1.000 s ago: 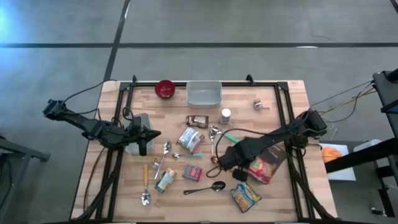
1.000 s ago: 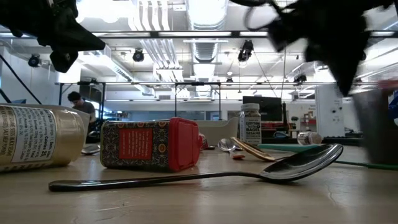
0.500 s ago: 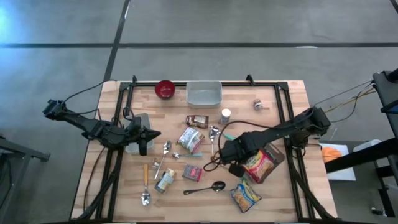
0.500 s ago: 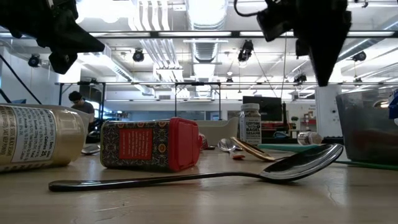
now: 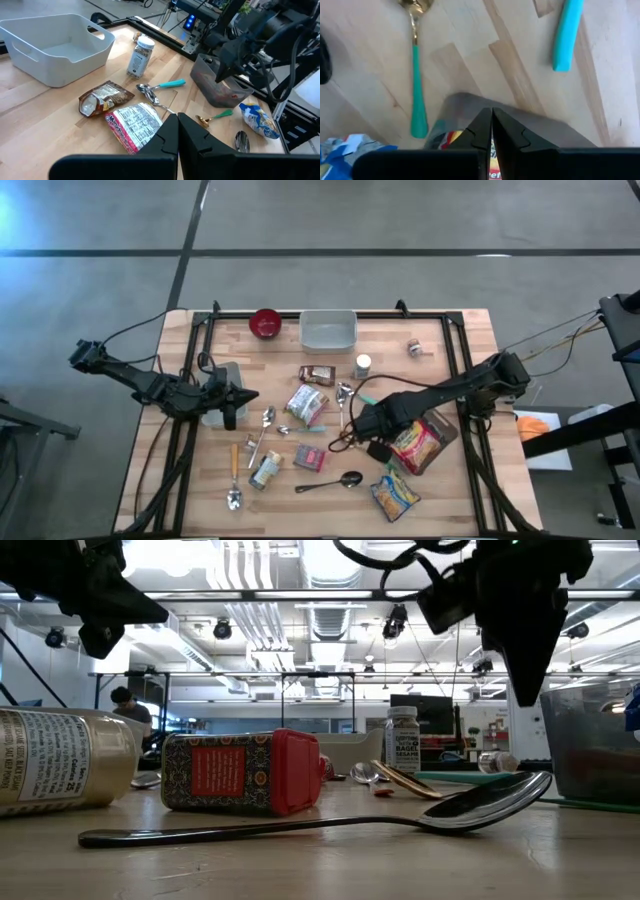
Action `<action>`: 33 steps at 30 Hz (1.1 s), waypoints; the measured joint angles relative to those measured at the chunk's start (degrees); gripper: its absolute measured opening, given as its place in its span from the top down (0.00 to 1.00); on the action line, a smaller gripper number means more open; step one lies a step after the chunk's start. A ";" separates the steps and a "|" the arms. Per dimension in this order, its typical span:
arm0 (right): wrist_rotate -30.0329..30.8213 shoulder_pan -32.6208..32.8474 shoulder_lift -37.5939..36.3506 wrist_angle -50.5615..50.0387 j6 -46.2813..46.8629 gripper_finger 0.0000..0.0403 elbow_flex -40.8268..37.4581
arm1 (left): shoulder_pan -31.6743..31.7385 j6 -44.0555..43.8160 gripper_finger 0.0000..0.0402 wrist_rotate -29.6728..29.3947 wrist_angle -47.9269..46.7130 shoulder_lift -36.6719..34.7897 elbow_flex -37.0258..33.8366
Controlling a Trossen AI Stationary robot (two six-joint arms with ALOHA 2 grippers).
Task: Pick & Place Food Item
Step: Adjust the black bin
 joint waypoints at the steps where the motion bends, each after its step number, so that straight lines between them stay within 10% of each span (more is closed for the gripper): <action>1: -0.54 -0.06 0.00 1.09 -0.03 0.97 -0.53 | 0.00 0.00 1.00 0.00 0.00 -0.02 0.00; 33: -13.80 8.54 -0.30 -1.81 8.36 0.97 -4.49 | 0.00 0.00 1.00 0.00 0.00 0.00 0.00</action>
